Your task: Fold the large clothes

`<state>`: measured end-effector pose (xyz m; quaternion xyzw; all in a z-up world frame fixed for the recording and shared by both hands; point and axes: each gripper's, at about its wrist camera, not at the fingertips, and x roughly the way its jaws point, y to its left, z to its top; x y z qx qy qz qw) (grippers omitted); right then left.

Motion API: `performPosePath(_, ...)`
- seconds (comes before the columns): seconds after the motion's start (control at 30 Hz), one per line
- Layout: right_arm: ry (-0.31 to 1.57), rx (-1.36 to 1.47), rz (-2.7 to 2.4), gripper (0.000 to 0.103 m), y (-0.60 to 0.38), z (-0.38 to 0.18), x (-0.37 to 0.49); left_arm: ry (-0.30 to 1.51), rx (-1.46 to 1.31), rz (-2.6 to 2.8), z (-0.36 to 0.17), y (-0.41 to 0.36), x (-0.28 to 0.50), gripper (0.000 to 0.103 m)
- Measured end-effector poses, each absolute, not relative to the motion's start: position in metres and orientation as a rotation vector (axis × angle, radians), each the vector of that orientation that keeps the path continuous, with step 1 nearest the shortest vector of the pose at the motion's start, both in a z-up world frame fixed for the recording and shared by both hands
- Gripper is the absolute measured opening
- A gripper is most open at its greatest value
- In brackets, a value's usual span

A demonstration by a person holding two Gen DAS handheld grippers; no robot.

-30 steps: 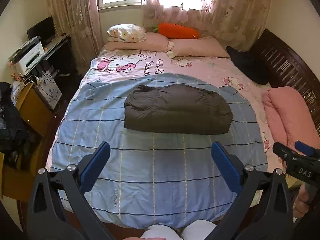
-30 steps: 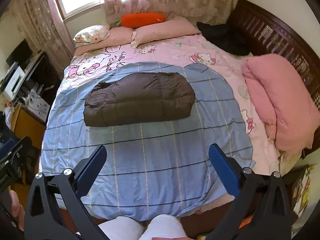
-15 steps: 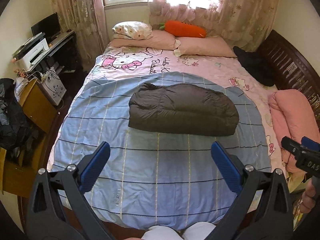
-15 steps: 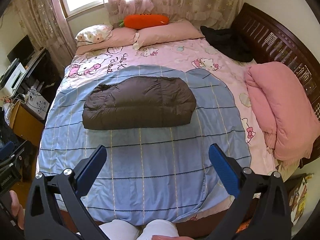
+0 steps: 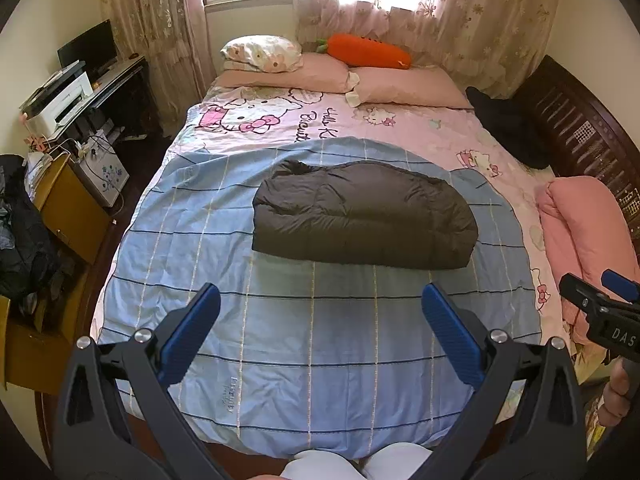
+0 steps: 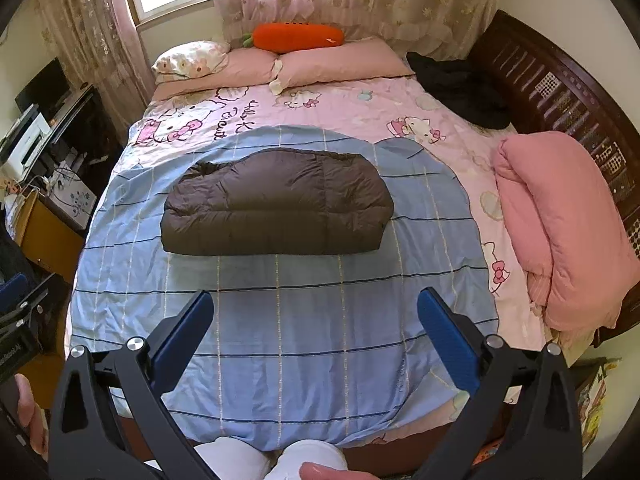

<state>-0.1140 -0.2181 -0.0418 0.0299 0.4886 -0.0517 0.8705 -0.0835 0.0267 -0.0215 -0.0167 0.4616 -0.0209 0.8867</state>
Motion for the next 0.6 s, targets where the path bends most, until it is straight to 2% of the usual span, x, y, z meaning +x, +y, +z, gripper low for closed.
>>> performPosePath(0.6,1.060,0.081,-0.107,0.102,-0.223,-0.053,-0.102,0.972,-0.010,-0.053,-0.031,0.019,-0.066,0.101)
